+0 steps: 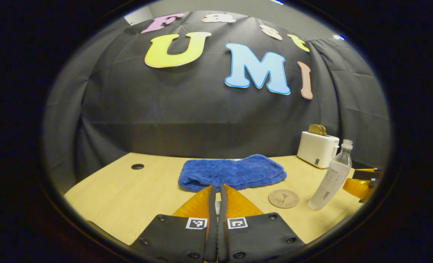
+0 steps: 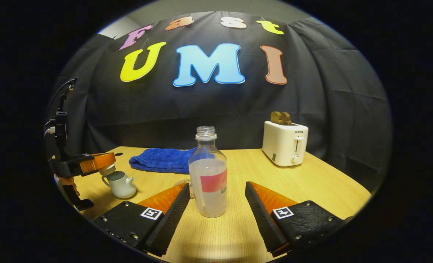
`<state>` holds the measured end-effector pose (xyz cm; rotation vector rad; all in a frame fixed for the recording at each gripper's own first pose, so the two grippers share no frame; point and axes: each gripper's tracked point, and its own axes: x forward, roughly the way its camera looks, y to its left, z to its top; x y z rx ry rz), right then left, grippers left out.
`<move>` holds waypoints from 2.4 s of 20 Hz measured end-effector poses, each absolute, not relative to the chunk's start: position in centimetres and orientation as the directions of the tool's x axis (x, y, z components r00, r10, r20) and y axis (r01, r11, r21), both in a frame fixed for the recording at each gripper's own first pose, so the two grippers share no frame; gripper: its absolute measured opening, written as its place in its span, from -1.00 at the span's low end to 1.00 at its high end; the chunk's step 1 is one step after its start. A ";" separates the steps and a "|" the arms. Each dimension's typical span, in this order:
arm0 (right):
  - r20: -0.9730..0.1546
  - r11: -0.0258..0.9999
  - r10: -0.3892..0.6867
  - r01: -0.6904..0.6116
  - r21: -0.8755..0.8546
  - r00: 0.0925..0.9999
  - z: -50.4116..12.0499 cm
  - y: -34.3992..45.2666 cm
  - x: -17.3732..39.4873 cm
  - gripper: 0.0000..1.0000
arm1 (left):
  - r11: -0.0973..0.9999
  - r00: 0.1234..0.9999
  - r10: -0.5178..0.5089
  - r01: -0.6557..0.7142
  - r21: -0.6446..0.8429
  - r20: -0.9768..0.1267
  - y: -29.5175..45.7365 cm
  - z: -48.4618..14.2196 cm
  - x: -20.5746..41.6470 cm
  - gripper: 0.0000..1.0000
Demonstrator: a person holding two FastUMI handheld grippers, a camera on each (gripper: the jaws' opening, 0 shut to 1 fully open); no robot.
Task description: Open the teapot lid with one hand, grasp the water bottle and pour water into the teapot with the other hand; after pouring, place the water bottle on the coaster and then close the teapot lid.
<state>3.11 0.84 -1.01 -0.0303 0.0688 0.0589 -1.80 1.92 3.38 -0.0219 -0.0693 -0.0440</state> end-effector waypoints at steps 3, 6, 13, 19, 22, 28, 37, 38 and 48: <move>-0.110 0.996 0.080 -0.084 -0.035 0.991 -1.6 1.2 4.7 0.89 | 1.000 0.998 -0.003 0.004 -0.030 0.064 4.1 2.9 -2.0 -0.89; -0.137 0.994 0.086 -0.095 -0.057 0.987 -2.1 1.3 6.1 0.90 | 0.999 0.997 0.040 -0.039 -0.015 0.064 5.9 2.8 -2.2 -0.87; -0.196 0.988 0.080 -0.103 -0.111 0.977 -3.8 1.4 8.0 0.84 | 0.998 0.996 0.061 -0.059 -0.034 0.060 7.3 2.5 -2.1 -0.87; -0.195 0.973 0.065 -0.106 -0.207 0.979 -3.2 1.9 8.5 0.53 | 0.996 0.997 0.051 -0.046 -0.080 0.052 7.7 2.3 -2.2 -0.87; -0.158 0.937 0.043 -0.094 -0.337 0.987 -1.9 2.6 8.9 0.51 | 0.995 0.997 0.050 -0.045 -0.088 0.051 7.8 2.3 -2.2 -0.89; -0.080 0.732 0.002 -0.057 -0.679 0.997 0.9 4.8 10.8 0.51 | 0.994 0.998 0.046 -0.041 -0.102 0.045 7.9 2.2 -2.1 -0.89; -0.057 0.368 0.102 -0.091 -0.925 0.993 0.8 10.5 12.5 0.50 | 0.992 0.998 0.059 -0.055 -0.116 0.035 8.8 1.9 -2.0 -0.88; -0.059 0.330 0.121 -0.096 -0.939 0.991 0.5 11.3 12.3 0.51 | 0.992 0.998 0.061 -0.056 -0.115 0.034 8.9 1.9 -2.0 -0.88; -0.027 0.065 0.172 -0.038 -0.997 0.985 1.7 13.3 12.6 0.51 | 0.987 0.994 0.106 -0.102 -0.124 0.027 11.3 1.8 -2.3 -0.88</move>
